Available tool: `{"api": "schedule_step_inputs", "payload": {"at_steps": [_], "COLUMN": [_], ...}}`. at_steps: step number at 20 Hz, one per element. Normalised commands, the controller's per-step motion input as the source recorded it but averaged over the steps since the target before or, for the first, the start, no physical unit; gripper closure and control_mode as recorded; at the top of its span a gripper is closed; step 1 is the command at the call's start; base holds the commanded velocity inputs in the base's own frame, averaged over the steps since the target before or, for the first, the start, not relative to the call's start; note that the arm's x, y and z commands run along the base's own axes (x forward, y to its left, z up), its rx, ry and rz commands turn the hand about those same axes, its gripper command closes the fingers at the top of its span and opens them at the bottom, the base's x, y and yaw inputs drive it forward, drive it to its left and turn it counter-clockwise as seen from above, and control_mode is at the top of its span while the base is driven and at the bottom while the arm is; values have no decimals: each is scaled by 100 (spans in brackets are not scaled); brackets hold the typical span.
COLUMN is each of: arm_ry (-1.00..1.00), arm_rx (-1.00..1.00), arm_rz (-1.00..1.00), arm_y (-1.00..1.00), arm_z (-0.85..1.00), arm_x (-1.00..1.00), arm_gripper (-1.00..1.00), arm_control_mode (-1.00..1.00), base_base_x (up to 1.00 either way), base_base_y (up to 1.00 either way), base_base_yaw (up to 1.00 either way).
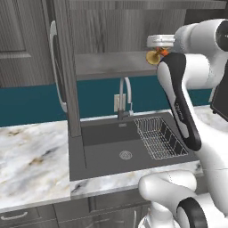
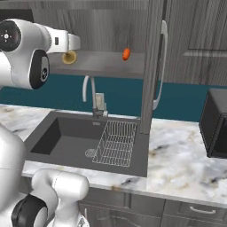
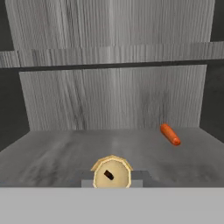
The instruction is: Pick the candle and candle from the dining table and place them in the open cabinet. Close the cabinet after placing the objects.
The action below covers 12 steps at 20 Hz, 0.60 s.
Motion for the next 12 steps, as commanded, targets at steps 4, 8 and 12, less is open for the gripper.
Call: {"api": "schedule_step_inputs", "payload": {"at_steps": [4, 8, 12], "arm_ry": [1, 8, 13], "arm_rx": [0, -1, -3], "arm_rz": [0, 0, 0], "arm_y": [0, 0, 0], "arm_z": [-1, -5, -12], "arm_x": [44, 52, 55], "arm_gripper": [100, 100, 100], "arm_control_mode": [-100, -100, -100], "base_base_x": [0, 0, 0], "base_base_y": [0, 0, 0], "base_base_yaw": [0, 0, 0]}}
